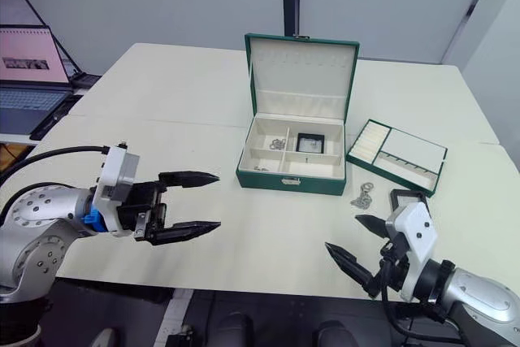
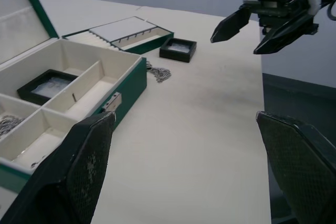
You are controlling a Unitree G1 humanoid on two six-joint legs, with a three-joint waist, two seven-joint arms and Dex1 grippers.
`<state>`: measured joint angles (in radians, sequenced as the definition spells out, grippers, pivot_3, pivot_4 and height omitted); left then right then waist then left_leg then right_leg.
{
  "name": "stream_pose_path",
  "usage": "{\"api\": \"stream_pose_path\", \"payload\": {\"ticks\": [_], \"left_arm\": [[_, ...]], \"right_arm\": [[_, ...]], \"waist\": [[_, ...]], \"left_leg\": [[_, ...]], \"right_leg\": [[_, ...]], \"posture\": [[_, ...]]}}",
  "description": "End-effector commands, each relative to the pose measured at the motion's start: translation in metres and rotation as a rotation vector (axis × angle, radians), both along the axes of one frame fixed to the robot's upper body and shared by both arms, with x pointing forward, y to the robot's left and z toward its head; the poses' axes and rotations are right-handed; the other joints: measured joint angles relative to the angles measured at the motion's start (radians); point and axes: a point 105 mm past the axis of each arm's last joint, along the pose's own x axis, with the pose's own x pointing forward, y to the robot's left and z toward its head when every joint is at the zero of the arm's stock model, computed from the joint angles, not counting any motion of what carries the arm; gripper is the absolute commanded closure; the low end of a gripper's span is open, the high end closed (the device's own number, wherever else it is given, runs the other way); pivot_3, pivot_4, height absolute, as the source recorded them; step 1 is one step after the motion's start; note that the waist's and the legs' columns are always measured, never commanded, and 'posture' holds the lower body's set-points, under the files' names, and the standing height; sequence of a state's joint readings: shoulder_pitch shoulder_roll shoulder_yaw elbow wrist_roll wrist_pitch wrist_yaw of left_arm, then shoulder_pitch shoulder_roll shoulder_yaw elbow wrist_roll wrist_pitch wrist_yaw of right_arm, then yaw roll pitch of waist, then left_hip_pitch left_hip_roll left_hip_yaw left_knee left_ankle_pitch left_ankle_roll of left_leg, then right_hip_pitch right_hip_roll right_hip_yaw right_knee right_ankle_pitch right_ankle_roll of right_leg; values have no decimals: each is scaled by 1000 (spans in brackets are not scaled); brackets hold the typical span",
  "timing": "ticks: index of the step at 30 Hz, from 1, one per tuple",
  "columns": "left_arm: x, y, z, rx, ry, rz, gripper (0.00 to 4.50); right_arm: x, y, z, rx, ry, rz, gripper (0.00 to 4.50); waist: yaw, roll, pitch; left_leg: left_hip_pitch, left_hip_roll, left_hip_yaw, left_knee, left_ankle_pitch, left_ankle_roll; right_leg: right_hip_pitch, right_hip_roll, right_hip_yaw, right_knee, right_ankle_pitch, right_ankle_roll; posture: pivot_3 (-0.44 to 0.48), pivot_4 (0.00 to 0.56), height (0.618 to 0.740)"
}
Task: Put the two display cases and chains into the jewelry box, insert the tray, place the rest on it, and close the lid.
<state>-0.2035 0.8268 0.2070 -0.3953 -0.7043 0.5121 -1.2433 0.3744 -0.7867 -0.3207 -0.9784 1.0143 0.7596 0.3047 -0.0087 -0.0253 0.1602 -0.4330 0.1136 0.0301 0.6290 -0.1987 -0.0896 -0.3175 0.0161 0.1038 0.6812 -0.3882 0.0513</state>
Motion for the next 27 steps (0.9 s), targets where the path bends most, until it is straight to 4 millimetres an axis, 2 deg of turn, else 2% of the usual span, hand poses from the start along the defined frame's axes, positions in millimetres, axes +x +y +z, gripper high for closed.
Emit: {"api": "stream_pose_path", "payload": {"ticks": [1, 8, 13, 18, 23, 27], "left_arm": [[-3, -5, 4, 4, -40, -46, 44], [-1, -10, 3, 2, -60, -66, 44], [5, -13, 9, -20, -64, -59, 44], [13, -17, 14, -35, -69, -57, 44], [16, -20, 16, -50, -74, -48, 44], [16, -19, 13, -49, -75, -36, 44]], "right_arm": [[-3, 1, 8, 2, -39, 0, 0], [-6, -6, 6, -21, -37, -34, 0], [-6, -39, 17, -154, -26, -74, 0], [2, -77, 29, -404, 54, -28, 0], [19, -96, 35, -552, 48, 69, 0], [35, -115, 28, -658, 91, 104, 0]], "waist": [[0, 0, 0], [2, 0, 0], [5, 0, 0], [5, 0, 0], [4, 0, 0], [3, 1, 0]], "left_leg": [[0, 0, 0, 0, 0, 0], [0, 0, 0, 0, 0, 0], [0, -1, 0, 1, 0, 0], [1, -1, 0, 1, 0, 0], [0, -1, 0, 0, 0, 0], [1, -1, 1, 1, 0, 0]], "right_leg": [[0, 0, 0, 0, 0, 0], [0, 0, 0, 0, 0, 0], [1, -1, 0, 0, 0, 0], [1, 0, 1, 0, 0, 0], [1, 0, 1, -1, 0, 0], [1, -1, 1, -1, 0, 0]], "posture": [[0, 150, 740], [0, 150, 740], [0, 150, 740], [0, 150, 740], [0, 150, 740], [0, 150, 740]]}}
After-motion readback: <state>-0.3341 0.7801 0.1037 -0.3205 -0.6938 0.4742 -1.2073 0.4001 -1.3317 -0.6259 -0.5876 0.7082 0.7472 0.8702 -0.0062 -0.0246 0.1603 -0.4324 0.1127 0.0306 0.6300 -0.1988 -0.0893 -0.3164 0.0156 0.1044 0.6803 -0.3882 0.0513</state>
